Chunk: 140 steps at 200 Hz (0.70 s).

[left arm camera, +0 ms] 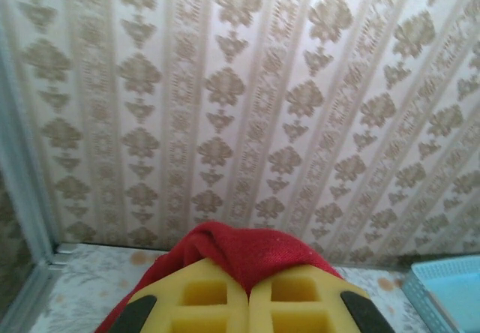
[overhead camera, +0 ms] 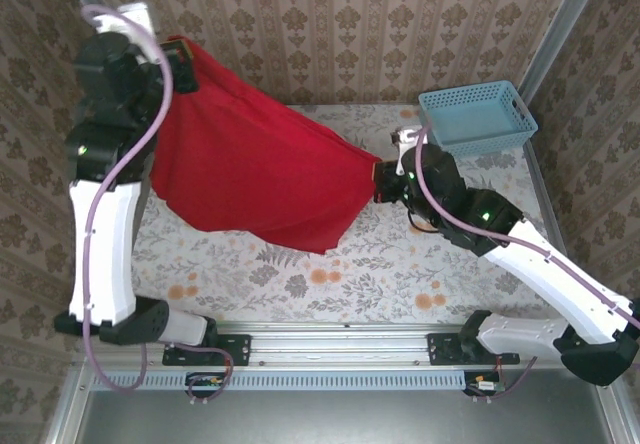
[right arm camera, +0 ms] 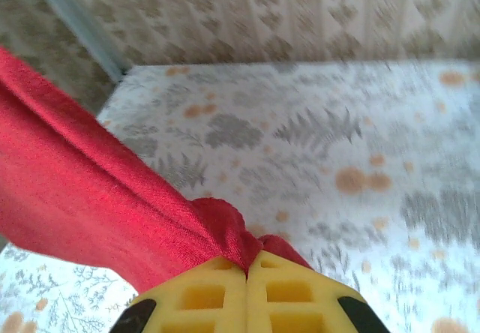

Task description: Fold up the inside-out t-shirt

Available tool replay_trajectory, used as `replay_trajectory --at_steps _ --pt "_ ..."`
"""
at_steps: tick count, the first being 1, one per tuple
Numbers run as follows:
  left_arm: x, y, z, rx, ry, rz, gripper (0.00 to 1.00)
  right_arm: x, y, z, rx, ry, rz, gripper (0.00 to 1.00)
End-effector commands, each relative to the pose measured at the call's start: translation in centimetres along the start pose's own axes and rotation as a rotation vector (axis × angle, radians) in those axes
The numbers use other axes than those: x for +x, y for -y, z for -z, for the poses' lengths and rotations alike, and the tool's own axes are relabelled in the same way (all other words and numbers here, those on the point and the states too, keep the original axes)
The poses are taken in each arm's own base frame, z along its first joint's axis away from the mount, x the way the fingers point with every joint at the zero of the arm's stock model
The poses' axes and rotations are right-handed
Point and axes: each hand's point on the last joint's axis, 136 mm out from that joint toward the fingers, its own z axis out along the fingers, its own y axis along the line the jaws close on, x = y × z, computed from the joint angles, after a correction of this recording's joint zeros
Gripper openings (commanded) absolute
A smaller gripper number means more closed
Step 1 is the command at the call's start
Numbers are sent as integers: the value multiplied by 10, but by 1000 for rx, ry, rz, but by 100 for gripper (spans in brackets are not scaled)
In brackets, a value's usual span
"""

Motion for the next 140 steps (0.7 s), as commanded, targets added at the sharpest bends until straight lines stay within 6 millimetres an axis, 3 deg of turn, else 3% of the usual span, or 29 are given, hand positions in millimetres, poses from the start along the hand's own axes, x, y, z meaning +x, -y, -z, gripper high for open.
replay_trajectory --at_steps 1,20,35,43,52,63,78,106,132,140 --pt "53 56 -44 180 -156 -48 0 43 60 -1 199 -58 -206 0" --pt "128 118 -77 344 -314 -44 0 115 103 -12 306 -200 -347 0" --pt "196 162 -94 439 -450 -46 0 170 119 -20 314 -306 -440 0" --pt "231 183 -98 492 -532 -44 0 189 126 -21 328 -337 -468 8" --pt "266 200 -101 538 -624 -39 12 203 134 -18 353 -354 -476 15" --pt "297 205 -104 533 -708 -35 37 205 142 -14 380 -348 -465 30" --pt "315 188 -103 455 -750 -41 56 191 149 -8 404 -315 -422 47" --pt "302 124 -82 283 -679 -20 79 146 144 -15 389 -252 -308 65" --pt "315 22 -54 40 -675 114 82 117 117 -55 306 -307 -198 66" --pt "322 -23 -48 -63 -664 183 82 111 110 -69 294 -329 -167 67"
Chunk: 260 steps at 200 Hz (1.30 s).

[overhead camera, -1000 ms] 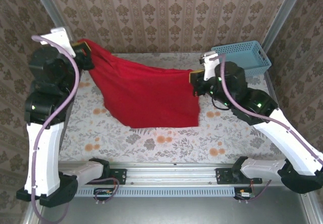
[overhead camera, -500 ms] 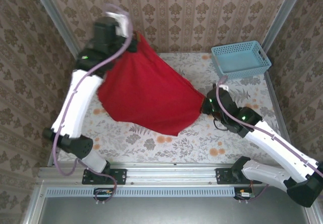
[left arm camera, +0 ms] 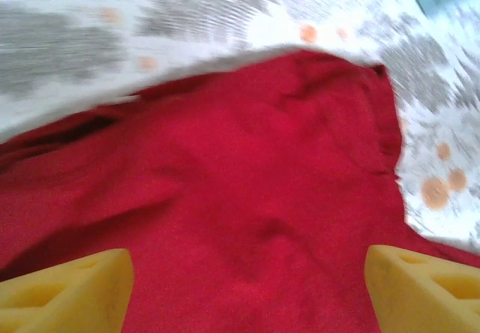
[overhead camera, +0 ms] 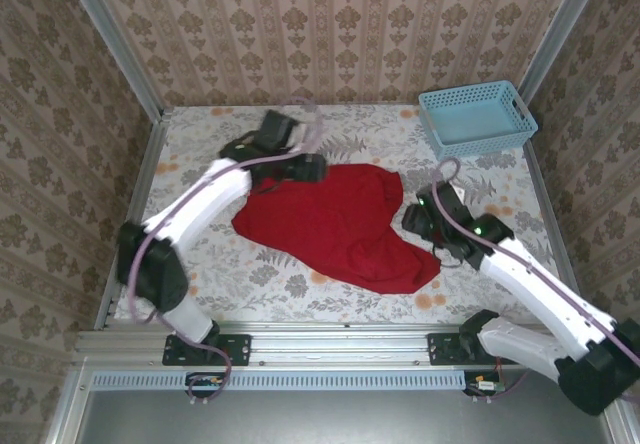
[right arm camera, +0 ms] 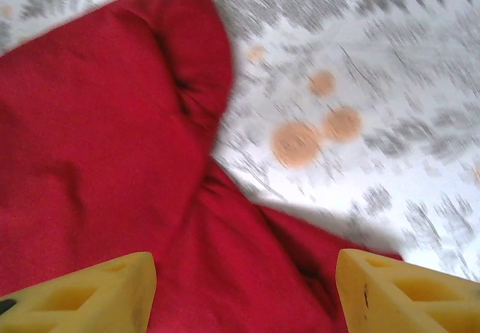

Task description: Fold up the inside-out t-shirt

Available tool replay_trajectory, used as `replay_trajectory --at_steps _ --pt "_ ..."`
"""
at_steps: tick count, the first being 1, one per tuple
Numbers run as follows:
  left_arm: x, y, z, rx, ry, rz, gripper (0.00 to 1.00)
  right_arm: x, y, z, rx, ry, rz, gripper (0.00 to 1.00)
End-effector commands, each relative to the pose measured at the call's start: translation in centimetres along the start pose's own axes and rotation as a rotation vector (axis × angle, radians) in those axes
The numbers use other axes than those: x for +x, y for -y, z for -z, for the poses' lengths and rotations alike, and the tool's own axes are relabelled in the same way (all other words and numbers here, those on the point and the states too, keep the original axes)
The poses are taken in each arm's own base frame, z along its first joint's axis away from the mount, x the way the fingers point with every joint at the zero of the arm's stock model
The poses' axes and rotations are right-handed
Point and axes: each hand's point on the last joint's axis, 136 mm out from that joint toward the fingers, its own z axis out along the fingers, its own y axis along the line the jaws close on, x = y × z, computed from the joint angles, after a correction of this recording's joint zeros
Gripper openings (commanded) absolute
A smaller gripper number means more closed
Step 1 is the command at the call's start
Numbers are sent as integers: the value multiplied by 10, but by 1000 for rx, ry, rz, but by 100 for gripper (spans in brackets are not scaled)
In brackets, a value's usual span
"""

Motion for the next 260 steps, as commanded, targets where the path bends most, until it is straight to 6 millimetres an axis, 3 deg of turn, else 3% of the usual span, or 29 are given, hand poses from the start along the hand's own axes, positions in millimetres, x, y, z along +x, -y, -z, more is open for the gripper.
replay_trajectory --at_steps 1,22,44,77,104,158,178,203,222,241,260 --pt "2 -90 42 -166 136 242 82 -22 -40 -18 -53 -17 145 67" --pt "27 -151 44 -192 154 386 83 -39 -67 -50 -31 -60 227 68" --pt "35 -173 25 -122 136 462 83 -58 -87 -81 -9 -90 267 70" --pt "27 -173 -8 -16 120 482 80 -77 -92 -138 54 -143 278 70" --pt "24 -176 -35 0 81 483 77 -79 -89 -179 88 -205 256 67" --pt "17 -161 -82 58 8 432 68 -75 -95 -226 123 -267 305 68" --pt "17 -156 -100 73 -30 424 56 -67 -95 -238 124 -298 310 62" --pt "11 -150 -110 85 -53 411 28 -74 -97 -235 114 -280 318 38" --pt "-2 -149 -102 70 -43 400 2 -90 -105 -216 89 -232 330 17" --pt "-28 -147 -71 21 12 355 0 -115 -113 -181 70 -155 352 2" --pt "-68 -139 -10 -29 147 295 0 -142 -118 -132 34 -47 361 0"
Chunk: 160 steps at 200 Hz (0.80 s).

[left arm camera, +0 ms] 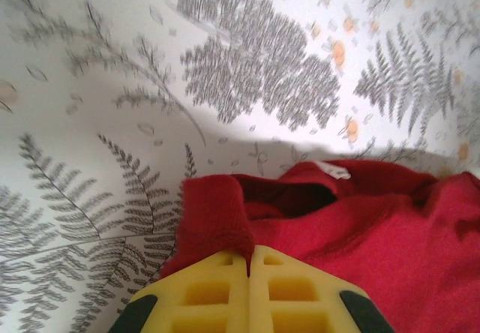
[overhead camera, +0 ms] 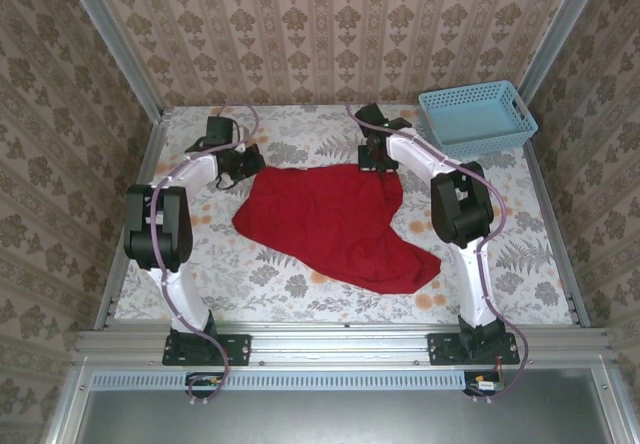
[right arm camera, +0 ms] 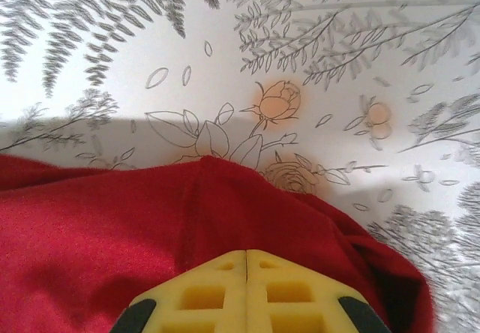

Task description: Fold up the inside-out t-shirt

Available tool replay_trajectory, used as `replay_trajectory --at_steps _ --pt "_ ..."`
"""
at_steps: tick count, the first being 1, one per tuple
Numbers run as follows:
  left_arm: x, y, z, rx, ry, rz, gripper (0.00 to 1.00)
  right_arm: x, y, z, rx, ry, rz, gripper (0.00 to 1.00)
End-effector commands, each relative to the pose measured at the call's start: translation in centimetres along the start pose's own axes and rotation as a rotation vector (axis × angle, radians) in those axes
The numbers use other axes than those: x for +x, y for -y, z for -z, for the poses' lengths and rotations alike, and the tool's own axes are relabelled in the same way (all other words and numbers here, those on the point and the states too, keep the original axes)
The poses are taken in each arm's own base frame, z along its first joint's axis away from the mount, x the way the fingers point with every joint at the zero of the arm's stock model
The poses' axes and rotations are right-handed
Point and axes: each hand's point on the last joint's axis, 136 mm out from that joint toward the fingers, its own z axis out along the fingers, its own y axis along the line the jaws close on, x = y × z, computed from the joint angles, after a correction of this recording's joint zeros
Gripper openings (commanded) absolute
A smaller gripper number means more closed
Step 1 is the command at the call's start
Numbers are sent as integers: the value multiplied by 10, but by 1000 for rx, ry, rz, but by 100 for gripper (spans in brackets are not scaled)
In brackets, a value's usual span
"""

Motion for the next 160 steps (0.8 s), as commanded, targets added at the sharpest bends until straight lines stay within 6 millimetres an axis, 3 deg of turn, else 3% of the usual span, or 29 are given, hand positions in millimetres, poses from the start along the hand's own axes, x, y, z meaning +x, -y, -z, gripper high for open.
replay_trajectory --at_steps 1,10,31,41,57,74,90,105,118,139,160 --pt "-48 39 89 -23 198 -108 0 -36 8 102 -30 205 16 0" --pt "-60 50 124 -35 285 -142 0 -40 13 131 -41 273 14 0" --pt "-77 82 230 -52 544 -213 0 -39 31 199 -69 436 -12 0" --pt "-76 96 280 -45 670 -240 0 -34 33 227 -125 503 -26 0" --pt "-65 116 351 -9 836 -276 0 -22 21 270 -268 593 -25 0" --pt "-48 134 406 46 963 -311 0 -7 4 314 -353 687 16 0" --pt "-36 147 438 98 1027 -344 0 5 -8 339 -383 747 57 0" --pt "-31 157 446 137 1029 -368 0 9 -4 348 -383 768 33 0" --pt "-34 162 431 155 972 -377 0 11 10 340 -314 754 -11 0" --pt "-39 169 373 191 798 -385 0 17 37 313 -175 705 -80 0" --pt "-21 179 289 203 573 -419 0 43 65 266 -72 572 -145 0"
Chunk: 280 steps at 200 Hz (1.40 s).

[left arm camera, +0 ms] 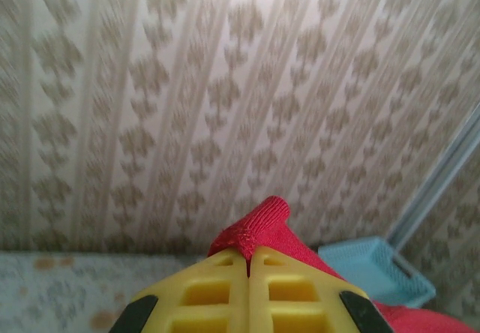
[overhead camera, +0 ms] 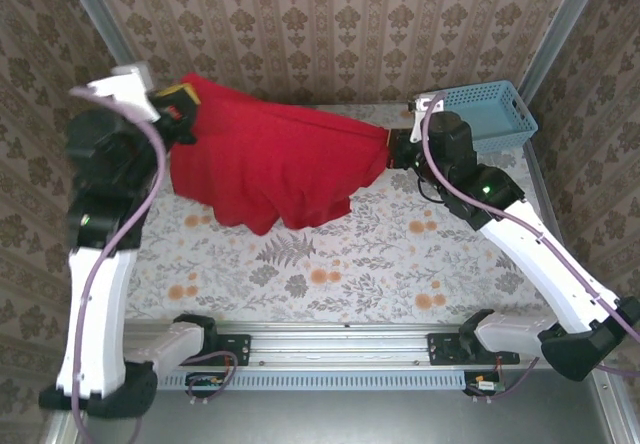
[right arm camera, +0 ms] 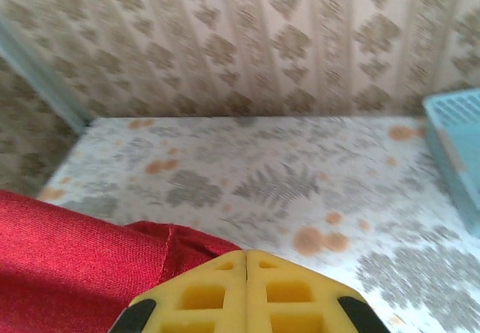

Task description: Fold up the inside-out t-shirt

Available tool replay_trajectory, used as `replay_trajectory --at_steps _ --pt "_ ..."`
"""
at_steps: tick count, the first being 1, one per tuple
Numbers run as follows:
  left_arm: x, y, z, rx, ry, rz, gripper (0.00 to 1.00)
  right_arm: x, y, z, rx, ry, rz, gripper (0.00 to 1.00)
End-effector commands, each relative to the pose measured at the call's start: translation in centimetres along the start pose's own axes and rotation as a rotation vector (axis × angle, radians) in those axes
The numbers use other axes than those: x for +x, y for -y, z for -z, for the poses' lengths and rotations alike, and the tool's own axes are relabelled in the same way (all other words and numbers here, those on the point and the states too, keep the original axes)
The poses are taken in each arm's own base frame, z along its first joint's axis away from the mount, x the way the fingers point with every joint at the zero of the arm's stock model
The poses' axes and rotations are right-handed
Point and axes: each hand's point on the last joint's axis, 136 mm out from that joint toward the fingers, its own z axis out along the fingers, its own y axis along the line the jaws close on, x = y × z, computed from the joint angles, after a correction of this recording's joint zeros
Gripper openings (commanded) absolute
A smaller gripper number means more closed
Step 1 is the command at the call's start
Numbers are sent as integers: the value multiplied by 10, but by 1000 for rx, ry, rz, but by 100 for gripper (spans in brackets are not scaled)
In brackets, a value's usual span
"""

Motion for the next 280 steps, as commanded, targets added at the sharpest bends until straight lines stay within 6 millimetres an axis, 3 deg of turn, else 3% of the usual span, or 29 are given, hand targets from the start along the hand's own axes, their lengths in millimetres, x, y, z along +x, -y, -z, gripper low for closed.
replay_trajectory --at_steps 1,11,22,28,41,51,61,82,97,110,150,182,187,208,238,280 --pt "89 5 -52 47 -275 -2 0 50 62 -11 248 -124 -45 0" --pt "133 13 -65 74 -372 -4 0 76 79 -14 287 -179 -78 0" --pt "185 19 -75 105 -470 10 10 104 101 -16 345 -237 -120 0" --pt "216 34 -74 153 -536 13 16 120 113 -15 377 -272 -143 0" --pt "275 44 -69 197 -667 17 28 151 133 -16 431 -340 -183 0" --pt "308 44 -60 198 -739 16 37 173 148 -14 477 -393 -205 3" --pt "329 33 -51 160 -779 19 47 188 159 -12 517 -434 -223 6" --pt "341 -20 -38 -27 -793 79 61 207 169 -14 541 -485 -241 13" --pt "344 -62 -34 -160 -819 171 62 209 169 -17 539 -490 -238 22" --pt "344 -74 -38 -194 -842 178 63 207 168 -20 533 -490 -235 28" --pt "353 -69 -93 -170 -904 141 70 211 169 -29 538 -509 -232 25" --pt "373 -45 -149 -78 -944 73 76 224 176 -28 570 -547 -232 37" --pt "381 -29 -155 -46 -961 45 77 227 179 -29 576 -555 -237 39" --pt "405 -15 -182 -17 -1002 -13 80 244 187 -31 580 -605 -276 45" --pt "441 -24 -202 -63 -1071 -43 77 264 186 -45 534 -666 -319 55" --pt "477 -31 -203 -80 -1147 -68 62 284 183 -67 507 -748 -336 59"
